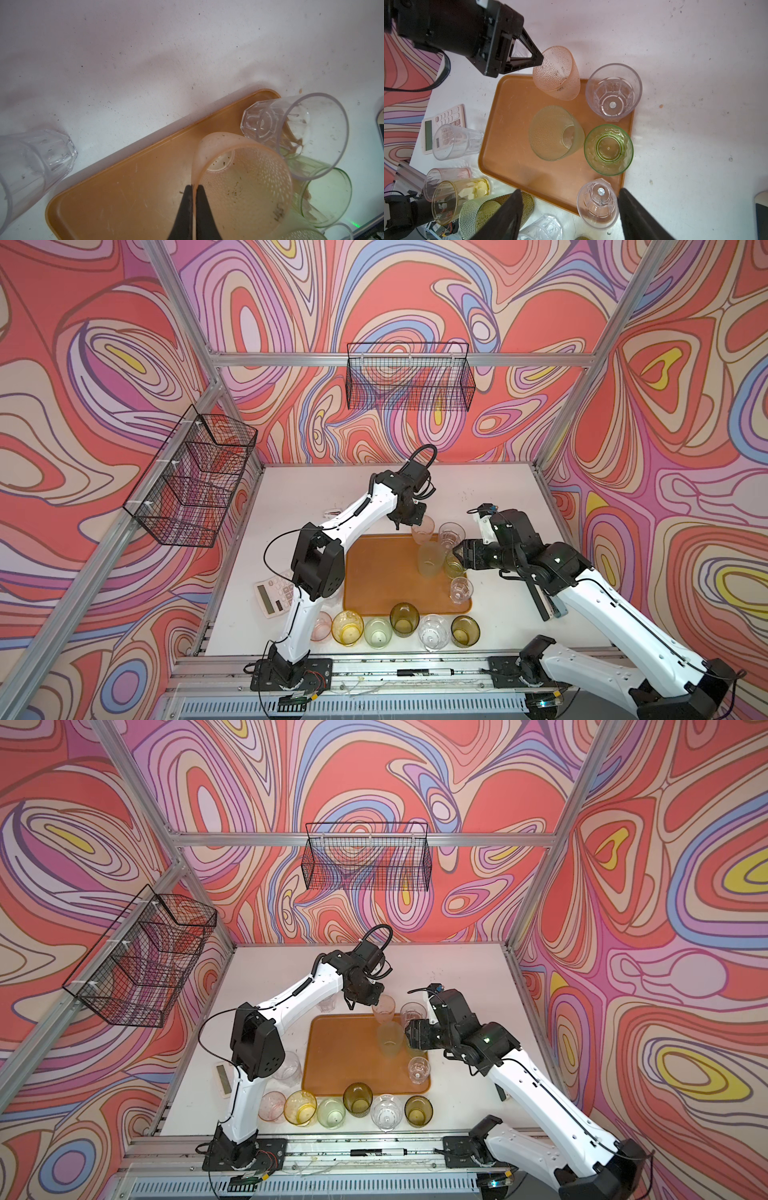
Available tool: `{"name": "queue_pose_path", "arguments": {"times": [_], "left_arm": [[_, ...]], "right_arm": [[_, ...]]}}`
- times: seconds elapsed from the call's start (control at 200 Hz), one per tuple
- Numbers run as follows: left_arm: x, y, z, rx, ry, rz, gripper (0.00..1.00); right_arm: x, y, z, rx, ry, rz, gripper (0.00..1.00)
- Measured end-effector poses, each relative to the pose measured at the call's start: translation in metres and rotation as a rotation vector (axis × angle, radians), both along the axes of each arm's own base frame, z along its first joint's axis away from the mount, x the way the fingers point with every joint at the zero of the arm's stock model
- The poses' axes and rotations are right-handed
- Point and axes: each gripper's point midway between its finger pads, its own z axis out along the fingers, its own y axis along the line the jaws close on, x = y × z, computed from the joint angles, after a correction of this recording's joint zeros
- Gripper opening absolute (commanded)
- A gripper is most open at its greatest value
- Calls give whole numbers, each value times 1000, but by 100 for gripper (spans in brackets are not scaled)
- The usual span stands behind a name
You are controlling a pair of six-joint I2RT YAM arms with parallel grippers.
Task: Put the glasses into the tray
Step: 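Lift the pink glass with left gripper and carry it onto the tray edge, then lower the pink glass onto the tray beside the pale green glass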
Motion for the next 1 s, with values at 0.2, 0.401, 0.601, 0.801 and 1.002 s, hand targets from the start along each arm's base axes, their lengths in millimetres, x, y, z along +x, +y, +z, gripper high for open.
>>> {"name": "queue_pose_path", "arguments": {"times": [0.2,0.401,0.601,0.801,1.002], "left_arm": [[1,-3,-6,-1,-1,-3,0],[2,-4,-15,9,11,-3,0],[1,-4,-22,18,23,-4,0],[1,-4,-27,25,31,-4,0],[2,-5,-29,25,32,-4,0]], "right_arm": [[0,0,0,0,0,0,75],[0,0,0,0,1,0,75],[0,0,-2,-2,4,0,75],[0,0,-2,-2,4,0,75],[-1,0,-2,-2,4,0,75]]}}
